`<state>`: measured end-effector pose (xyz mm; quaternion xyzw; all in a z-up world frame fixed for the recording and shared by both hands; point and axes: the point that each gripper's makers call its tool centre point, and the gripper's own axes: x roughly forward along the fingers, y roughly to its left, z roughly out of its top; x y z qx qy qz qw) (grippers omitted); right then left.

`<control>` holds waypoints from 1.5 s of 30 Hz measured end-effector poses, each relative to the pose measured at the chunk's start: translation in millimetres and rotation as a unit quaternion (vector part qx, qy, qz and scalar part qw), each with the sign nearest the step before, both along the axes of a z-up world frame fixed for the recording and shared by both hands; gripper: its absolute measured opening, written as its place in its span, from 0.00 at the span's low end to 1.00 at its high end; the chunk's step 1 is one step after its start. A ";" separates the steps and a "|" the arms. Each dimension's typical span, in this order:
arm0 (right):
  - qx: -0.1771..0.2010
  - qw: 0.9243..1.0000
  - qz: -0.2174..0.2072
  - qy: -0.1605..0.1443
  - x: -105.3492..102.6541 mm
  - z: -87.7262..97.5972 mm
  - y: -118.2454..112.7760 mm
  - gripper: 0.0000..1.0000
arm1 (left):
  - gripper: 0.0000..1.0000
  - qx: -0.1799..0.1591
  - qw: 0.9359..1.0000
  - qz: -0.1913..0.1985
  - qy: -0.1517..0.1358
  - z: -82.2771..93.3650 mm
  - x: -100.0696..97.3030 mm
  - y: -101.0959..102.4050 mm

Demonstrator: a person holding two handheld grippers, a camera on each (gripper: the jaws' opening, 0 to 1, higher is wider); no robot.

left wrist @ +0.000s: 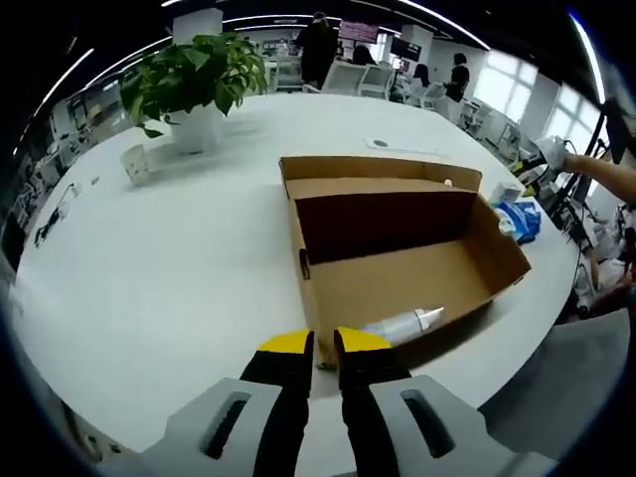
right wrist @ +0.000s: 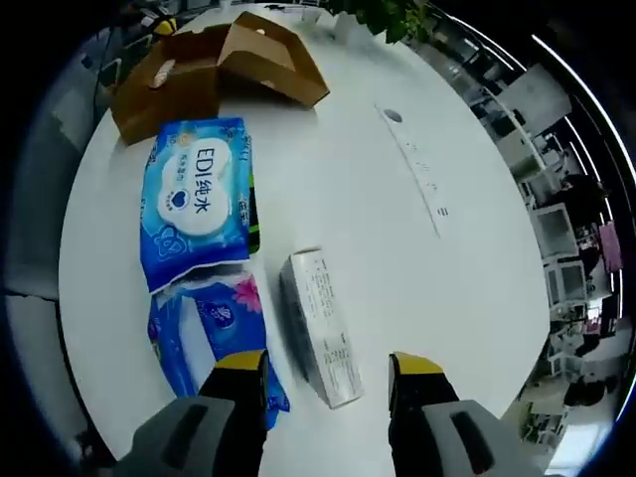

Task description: Operate the shoe box by opening the lid, removing the specified soft item, and placing it in the target area until the item is outside and the box remains undamaged.

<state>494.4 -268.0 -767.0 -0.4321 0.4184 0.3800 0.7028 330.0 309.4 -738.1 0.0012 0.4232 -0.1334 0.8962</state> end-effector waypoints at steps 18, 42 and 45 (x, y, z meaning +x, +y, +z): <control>0.118 0.989 -0.093 -0.003 -57.9 21.0 28.7 0.67 | 0.20 0.041 0.981 -0.189 0.037 7.6 12.1 -38.6; 0.263 0.954 -0.143 -0.017 -131.2 45.1 108.0 0.91 | 0.39 0.086 0.893 -0.428 0.110 -30.2 15.9 -81.1; 0.285 0.947 -0.145 -0.013 -138.4 51.5 118.4 0.94 | 0.42 0.083 0.881 -0.451 0.118 -35.5 15.5 -84.7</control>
